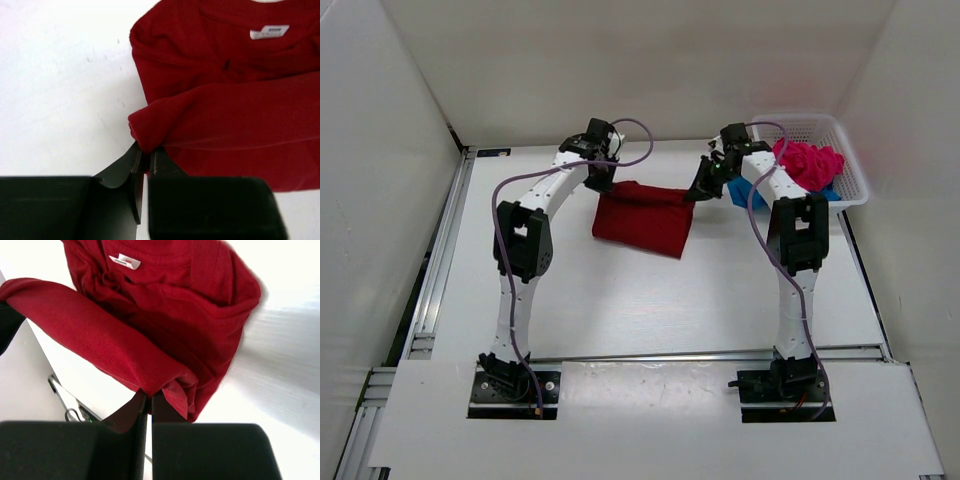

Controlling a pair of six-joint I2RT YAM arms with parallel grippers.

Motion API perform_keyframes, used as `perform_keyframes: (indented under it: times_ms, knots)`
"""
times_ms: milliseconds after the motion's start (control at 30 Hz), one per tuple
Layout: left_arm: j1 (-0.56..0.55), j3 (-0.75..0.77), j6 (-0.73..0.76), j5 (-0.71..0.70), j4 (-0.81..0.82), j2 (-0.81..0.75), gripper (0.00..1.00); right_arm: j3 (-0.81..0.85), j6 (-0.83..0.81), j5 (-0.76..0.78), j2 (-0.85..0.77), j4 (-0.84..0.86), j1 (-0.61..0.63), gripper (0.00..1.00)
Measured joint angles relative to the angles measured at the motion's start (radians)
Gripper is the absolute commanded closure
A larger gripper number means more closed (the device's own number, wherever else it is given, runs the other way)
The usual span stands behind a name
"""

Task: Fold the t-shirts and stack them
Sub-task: Fold the long partially folded tshirt into a neat square

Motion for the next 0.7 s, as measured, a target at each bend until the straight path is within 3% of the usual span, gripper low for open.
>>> perform_keyframes:
  times_ms: [100,133,200,233,267,400,567,700]
  knots:
    - [0.0,0.027,0.0,0.0,0.035,0.022,0.79,-0.002,0.03,0.027,0.002,0.024,-0.005,0.98]
    - [0.0,0.038,0.001,0.0,0.046,0.03,0.71,-0.002,0.042,0.037,0.002,0.033,-0.006,0.97]
    - [0.0,0.08,0.003,0.0,0.068,0.056,0.54,-0.002,0.071,0.07,0.007,0.045,-0.01,0.79]
    - [-0.001,0.097,0.005,-0.002,0.083,0.069,0.46,-0.002,0.085,0.09,0.011,0.05,-0.012,0.78]
    - [-0.001,0.131,0.005,-0.007,0.089,0.091,0.3,-0.002,0.097,0.116,0.016,0.053,-0.015,0.78]
    - [-0.001,0.275,0.005,-0.068,0.15,0.188,0.07,-0.002,0.14,0.243,0.025,0.071,-0.034,0.57]
    - [0.002,0.329,0.004,-0.15,0.204,0.22,0.07,-0.007,0.155,0.393,0.003,0.115,-0.048,0.64]
    - [0.01,0.222,0.006,-0.119,0.242,0.158,0.33,-0.039,0.139,0.436,-0.058,0.15,-0.035,0.85]
